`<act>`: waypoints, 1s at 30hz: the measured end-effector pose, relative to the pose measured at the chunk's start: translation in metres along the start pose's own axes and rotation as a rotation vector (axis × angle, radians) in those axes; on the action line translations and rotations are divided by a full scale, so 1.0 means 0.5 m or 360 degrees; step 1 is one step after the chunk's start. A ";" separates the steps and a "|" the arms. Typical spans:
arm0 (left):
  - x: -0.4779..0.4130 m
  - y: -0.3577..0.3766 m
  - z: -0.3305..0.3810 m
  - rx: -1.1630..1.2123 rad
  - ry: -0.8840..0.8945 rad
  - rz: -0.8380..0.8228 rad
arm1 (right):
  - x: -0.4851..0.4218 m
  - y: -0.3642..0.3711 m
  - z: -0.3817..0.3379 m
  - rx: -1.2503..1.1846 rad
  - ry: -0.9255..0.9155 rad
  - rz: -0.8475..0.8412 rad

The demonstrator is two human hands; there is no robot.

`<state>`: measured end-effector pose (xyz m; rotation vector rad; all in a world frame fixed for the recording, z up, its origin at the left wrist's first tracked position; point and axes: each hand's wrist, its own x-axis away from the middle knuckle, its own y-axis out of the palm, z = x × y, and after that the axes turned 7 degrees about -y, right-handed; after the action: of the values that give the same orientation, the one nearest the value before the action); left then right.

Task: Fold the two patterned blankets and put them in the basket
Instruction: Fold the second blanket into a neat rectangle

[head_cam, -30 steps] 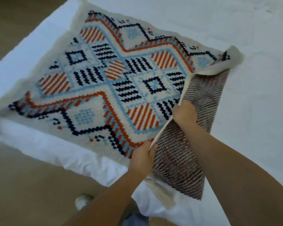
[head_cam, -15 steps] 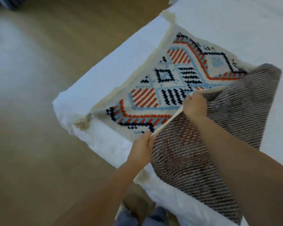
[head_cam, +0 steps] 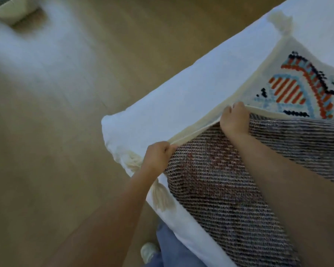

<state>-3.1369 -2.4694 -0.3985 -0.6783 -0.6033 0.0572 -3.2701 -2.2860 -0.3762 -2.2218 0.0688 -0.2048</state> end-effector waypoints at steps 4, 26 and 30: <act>-0.051 -0.015 -0.027 -0.0099 -0.0048 0.0066 | -0.030 0.066 -0.012 -0.0009 -0.0042 -0.0057; -0.177 -0.077 0.101 -0.0706 0.0443 -0.0422 | 0.003 -0.010 0.012 -0.0191 0.0423 0.0186; -0.204 -0.036 0.237 -0.0704 0.0641 -0.0508 | 0.000 -0.101 0.057 0.0003 0.0403 0.0273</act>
<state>-3.2880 -2.4401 -0.3661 -0.9811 -0.3267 -0.5128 -3.2665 -2.2329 -0.3536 -2.1639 0.3953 -0.3898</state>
